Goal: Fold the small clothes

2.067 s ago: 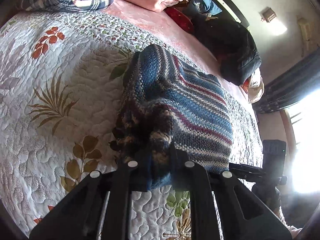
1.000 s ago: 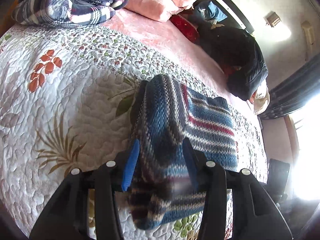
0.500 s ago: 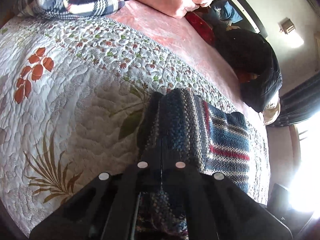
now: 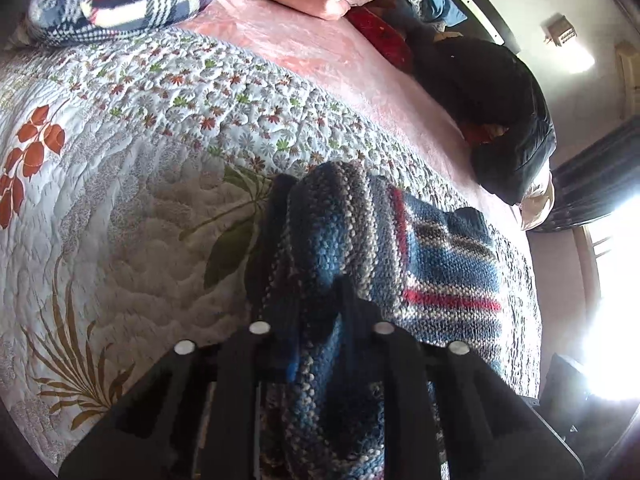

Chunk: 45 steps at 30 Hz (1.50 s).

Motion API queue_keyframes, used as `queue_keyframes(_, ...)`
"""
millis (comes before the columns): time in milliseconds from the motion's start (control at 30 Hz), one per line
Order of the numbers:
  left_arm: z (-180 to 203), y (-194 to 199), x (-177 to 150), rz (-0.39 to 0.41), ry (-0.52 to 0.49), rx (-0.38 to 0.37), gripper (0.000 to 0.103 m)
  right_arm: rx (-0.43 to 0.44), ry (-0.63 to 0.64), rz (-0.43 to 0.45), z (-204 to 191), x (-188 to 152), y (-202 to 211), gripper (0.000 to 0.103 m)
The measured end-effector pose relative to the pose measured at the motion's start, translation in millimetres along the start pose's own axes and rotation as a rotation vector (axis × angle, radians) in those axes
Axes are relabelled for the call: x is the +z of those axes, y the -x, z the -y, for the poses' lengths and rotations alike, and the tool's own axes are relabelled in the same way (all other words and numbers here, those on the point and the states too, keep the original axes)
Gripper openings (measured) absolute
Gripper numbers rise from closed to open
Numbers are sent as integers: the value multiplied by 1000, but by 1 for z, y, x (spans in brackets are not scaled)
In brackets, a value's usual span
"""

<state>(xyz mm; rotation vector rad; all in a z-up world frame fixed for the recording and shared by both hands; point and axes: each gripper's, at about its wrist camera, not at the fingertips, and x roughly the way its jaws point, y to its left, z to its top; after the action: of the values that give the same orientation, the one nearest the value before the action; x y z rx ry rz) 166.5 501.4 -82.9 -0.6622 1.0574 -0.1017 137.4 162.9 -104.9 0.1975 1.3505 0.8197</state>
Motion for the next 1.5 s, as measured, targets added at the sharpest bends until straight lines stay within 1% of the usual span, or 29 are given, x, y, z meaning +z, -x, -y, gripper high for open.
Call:
queue_keyframes(100, -6, 3, 7, 30, 20, 21, 8, 8, -7, 4, 2, 1, -1, 63)
queue_keyframes(167, -16, -8, 6, -2, 47, 38, 8, 14, -11, 3, 4, 0, 0, 63)
queue_keyframes(200, -18, -14, 4, -15, 43, 51, 8, 16, -14, 2, 5, 0, 0, 63)
queue_keyframes(267, -18, -16, 0, -20, 49, 42, 9, 11, -8, 1, 4, -1, 1, 63)
queue_keyframes(333, -19, -10, -1, -20, 81, 1, 14, 4, -1, 3, 5, -2, 5, 63)
queue_keyframes(367, -19, -5, -1, -18, 89, -10, 21, 3, 1, 6, 6, -2, 8, 63)
queue_keyframes(400, -19, 2, -3, -13, 89, -20, 32, 4, 1, 14, 7, -1, 12, 63)
queue_keyframes(433, -19, 9, -5, -7, 81, -33, 41, 8, 0, 24, 8, 0, 17, 63)
queue_keyframes(467, -18, 16, -8, 0, 71, -49, 60, 17, -5, 37, 10, 1, 22, 63)
queue_keyframes(500, -20, 23, -12, 6, 60, -76, 72, 31, -16, 49, 13, 2, 27, 64)
queue_keyframes(567, -25, 29, -18, -19, 53, -126, 78, 65, -52, 71, 21, 7, 33, 70)
queue_keyframes(600, -27, 27, -21, -39, 55, -134, 83, 80, -69, 78, 25, 9, 35, 70)
queue_keyframes(633, -28, 22, -23, -68, 54, -141, 84, 94, -84, 82, 29, 12, 35, 70)
queue_keyframes(733, -26, 3, -30, -143, 27, -163, 83, 138, -125, 82, 40, 23, 29, 71)
queue_keyframes(800, -20, -10, -33, -179, -8, -183, 84, 170, -141, 74, 44, 31, 21, 74)
queue_keyframes(867, -12, -29, -35, -223, -54, -158, 84, 183, -148, 65, 48, 38, 12, 78)
queue_keyframes(933, -7, -41, -36, -234, -86, -138, 87, 192, -150, 51, 51, 45, 0, 80)
queue_keyframes(967, -5, -45, -35, -242, -90, -145, 90, 213, -157, 45, 52, 48, -6, 85)
queue_keyframes(1000, -4, -48, -34, -253, -92, -149, 90, 240, -165, 37, 54, 50, -12, 86)
queue_keyframes(1067, -1, -51, -34, -280, -114, -158, 90, 274, -181, 20, 56, 56, -24, 91)
queue_keyframes(1133, 1, -54, -32, -288, -118, -150, 89, 319, -204, 6, 57, 61, -36, 92)
queue_keyframes(1200, 5, -54, -34, -281, -126, -127, 70, 329, -212, 5, 55, 65, -42, 92)
queue_keyframes(1233, 6, -50, -35, -264, -132, -118, 64, 324, -211, 12, 53, 65, -42, 88)
queue_keyframes(1267, 7, -46, -39, -241, -138, -107, 55, 316, -202, 21, 50, 65, -40, 81)
queue_keyframes(1300, 2, -40, -42, -225, -136, -103, 50, 300, -190, 31, 47, 65, -38, 77)
queue_keyframes(1333, 3, -38, -45, -209, -130, -99, 48, 292, -179, 38, 45, 64, -34, 69)
queue_keyframes(1367, 3, -34, -47, -195, -124, -97, 44, 290, -174, 44, 43, 63, -29, 63)
queue_keyframes(1433, 4, -26, -51, -167, -103, -107, 40, 296, -175, 52, 40, 59, -18, 60)
queue_keyframes(1500, 11, -18, -59, -157, -101, -135, 37, 291, -166, 57, 36, 54, -4, 59)
